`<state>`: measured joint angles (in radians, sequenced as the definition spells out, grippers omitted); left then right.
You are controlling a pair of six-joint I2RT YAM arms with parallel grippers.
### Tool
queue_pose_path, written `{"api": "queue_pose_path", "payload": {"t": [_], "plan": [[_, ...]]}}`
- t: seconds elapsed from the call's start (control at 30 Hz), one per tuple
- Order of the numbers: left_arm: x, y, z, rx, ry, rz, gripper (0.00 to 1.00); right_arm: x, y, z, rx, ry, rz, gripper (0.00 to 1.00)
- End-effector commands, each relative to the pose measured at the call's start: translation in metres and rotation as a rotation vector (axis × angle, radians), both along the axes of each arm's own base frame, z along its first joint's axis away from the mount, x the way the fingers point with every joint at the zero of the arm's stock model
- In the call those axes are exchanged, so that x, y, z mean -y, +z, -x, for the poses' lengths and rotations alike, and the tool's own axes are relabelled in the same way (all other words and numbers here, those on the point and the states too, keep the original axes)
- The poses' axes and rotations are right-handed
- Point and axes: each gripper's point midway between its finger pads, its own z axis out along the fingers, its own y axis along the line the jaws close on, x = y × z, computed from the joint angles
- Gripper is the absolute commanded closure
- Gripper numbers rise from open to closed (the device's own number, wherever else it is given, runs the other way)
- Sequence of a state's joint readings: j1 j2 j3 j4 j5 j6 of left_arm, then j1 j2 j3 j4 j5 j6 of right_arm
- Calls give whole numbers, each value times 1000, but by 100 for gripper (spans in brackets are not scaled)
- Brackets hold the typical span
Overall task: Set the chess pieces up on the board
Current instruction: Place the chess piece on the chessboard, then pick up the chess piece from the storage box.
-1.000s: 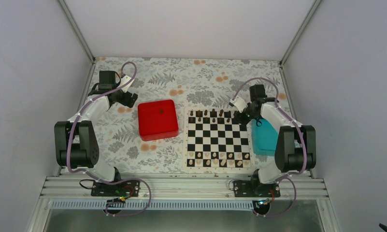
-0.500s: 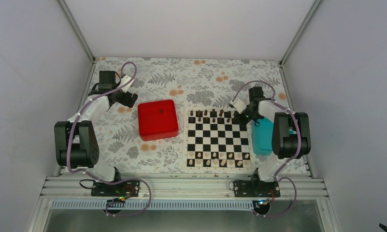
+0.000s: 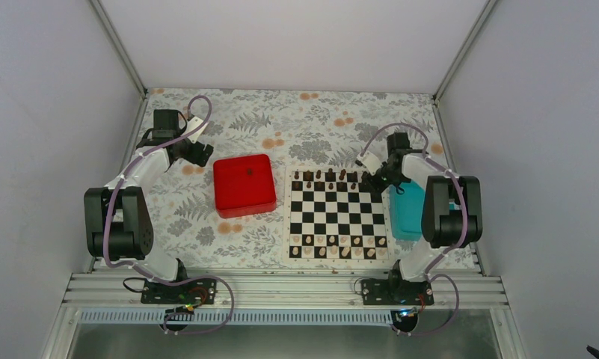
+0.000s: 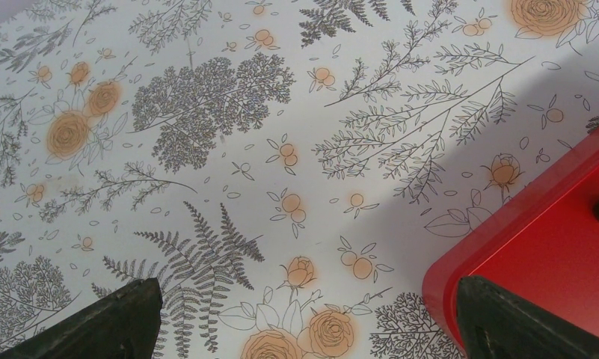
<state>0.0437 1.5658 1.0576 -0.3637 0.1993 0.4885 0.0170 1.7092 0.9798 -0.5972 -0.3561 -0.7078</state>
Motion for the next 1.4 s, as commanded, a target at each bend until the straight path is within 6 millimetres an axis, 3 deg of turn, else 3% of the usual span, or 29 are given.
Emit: {"api": "queue_pose_path", "payload": {"t": [0.0,0.1,0.2,0.33,0.43,0.6,0.67,0.9,1.13,1.37], "plan": [[1,4,1,15,-14,13,3,-13,68,-6,97,47,-85,72],[2,6,1,19,-18,15,3,-28,111,-6,137,92,-122,65],[2,6,1,19,-19,17,3,-59,149,-5,169,162,-131,59],[3,8,1,24,-21,20,3,-118,186,-10,237,271,-117,48],[3,10,2,29,-22,22,3,-172,199,-16,271,361,-113,39],[4,9,2,27,-25,25,3,-247,183,-26,283,472,-82,33],[5,8,2,25,-27,27,3,-274,165,-25,266,521,-63,32],[5,7,3,23,-32,29,3,-345,111,-21,249,633,-25,24],[5,6,3,23,-31,28,3,-377,71,-28,248,662,5,15],[5,6,3,24,-33,28,3,-378,38,-34,219,665,46,15]]}}
